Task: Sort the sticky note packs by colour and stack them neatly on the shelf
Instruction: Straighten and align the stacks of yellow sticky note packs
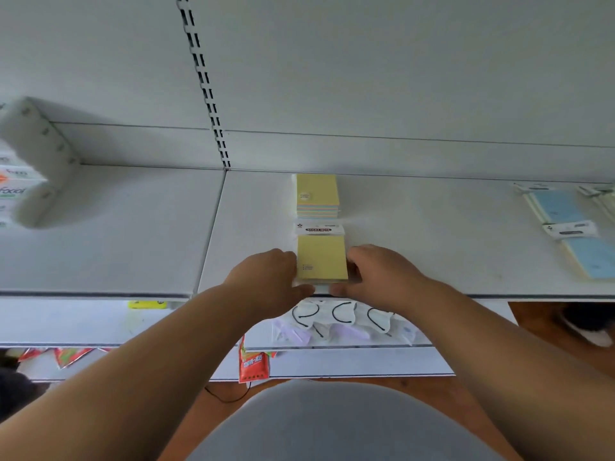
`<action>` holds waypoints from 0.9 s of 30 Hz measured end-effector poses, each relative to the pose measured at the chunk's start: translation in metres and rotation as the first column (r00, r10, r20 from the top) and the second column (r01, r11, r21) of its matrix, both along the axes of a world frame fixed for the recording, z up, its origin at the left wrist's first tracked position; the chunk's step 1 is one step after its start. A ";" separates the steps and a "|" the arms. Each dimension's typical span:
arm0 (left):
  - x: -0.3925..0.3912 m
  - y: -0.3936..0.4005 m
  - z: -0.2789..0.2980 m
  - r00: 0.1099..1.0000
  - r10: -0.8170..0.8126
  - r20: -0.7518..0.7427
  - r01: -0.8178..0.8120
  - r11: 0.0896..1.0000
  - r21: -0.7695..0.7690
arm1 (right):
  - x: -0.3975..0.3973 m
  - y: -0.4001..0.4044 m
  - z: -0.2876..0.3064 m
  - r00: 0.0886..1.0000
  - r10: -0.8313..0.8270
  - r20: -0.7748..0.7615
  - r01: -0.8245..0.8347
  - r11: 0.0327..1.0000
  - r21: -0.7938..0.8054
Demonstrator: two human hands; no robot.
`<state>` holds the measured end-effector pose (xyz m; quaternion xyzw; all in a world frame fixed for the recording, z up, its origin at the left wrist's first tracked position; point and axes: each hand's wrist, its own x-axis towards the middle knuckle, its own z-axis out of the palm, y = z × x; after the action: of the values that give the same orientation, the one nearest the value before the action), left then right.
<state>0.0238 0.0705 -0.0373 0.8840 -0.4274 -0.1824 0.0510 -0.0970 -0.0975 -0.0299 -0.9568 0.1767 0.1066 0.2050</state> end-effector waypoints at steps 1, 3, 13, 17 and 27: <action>0.001 -0.003 -0.001 1.000 -0.016 0.022 0.016 1.000 0.002 | 0.001 0.001 -0.002 1.000 0.013 0.009 -0.013 1.000 -0.007; 0.002 -0.004 -0.004 1.000 -0.009 0.024 0.009 1.000 -0.003 | 0.001 0.003 -0.004 0.999 0.007 0.048 -0.007 1.000 0.000; -0.002 0.001 -0.013 0.992 -0.069 0.104 0.072 0.997 -0.017 | -0.004 0.006 -0.006 0.996 0.015 0.092 -0.016 1.000 0.009; -0.001 0.003 -0.013 0.992 -0.080 0.098 0.083 0.996 -0.026 | -0.005 0.009 -0.007 0.995 0.003 0.103 -0.005 1.000 0.022; 0.002 0.006 -0.007 0.997 -0.070 0.031 0.071 0.997 -0.021 | -0.021 0.007 -0.010 0.993 0.050 0.104 -0.038 0.993 -0.111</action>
<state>0.0255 0.0763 -0.0439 0.8704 -0.4611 -0.1660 0.0480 -0.1181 -0.0900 -0.0403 -0.9745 0.1499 0.0498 0.1592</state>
